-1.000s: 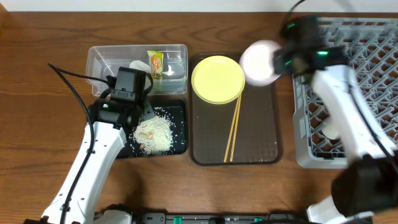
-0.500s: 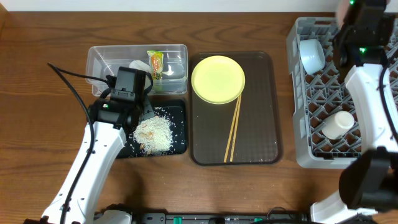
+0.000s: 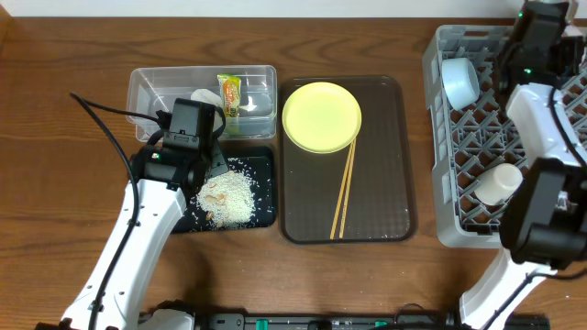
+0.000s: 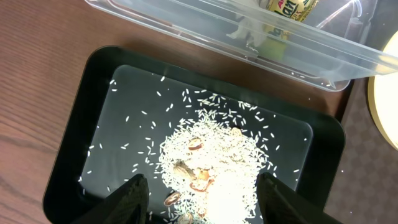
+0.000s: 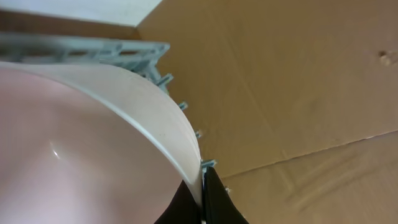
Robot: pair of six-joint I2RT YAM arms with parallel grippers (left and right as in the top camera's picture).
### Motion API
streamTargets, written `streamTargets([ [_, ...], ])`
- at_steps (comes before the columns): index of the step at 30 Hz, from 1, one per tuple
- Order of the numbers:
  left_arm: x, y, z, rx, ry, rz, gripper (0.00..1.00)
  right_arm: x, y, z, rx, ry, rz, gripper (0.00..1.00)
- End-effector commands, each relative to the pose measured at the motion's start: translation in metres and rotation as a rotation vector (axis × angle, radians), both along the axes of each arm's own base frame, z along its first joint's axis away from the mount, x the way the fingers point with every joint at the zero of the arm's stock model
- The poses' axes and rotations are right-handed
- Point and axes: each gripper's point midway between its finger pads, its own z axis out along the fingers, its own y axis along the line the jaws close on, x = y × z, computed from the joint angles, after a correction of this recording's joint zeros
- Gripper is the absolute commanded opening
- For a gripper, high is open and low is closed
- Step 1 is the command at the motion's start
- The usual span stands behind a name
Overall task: Sort waste into correct bins and load items into the dishwasher rack
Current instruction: 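Carry the white bowl with the right gripper and set it in the rack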
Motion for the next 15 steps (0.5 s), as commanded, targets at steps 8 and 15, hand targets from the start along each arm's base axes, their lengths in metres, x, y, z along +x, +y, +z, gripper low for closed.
streamTargets([
  [8,0.0,0.004,-0.002,0.014,0.005,0.019,0.59,-0.009,-0.011,-0.029,-0.05,0.006,-0.145,0.01],
  [15,0.0,0.004,-0.002,0.014,0.005,0.019,0.59,0.001,0.001,-0.035,-0.009,-0.039,-0.102,0.01],
])
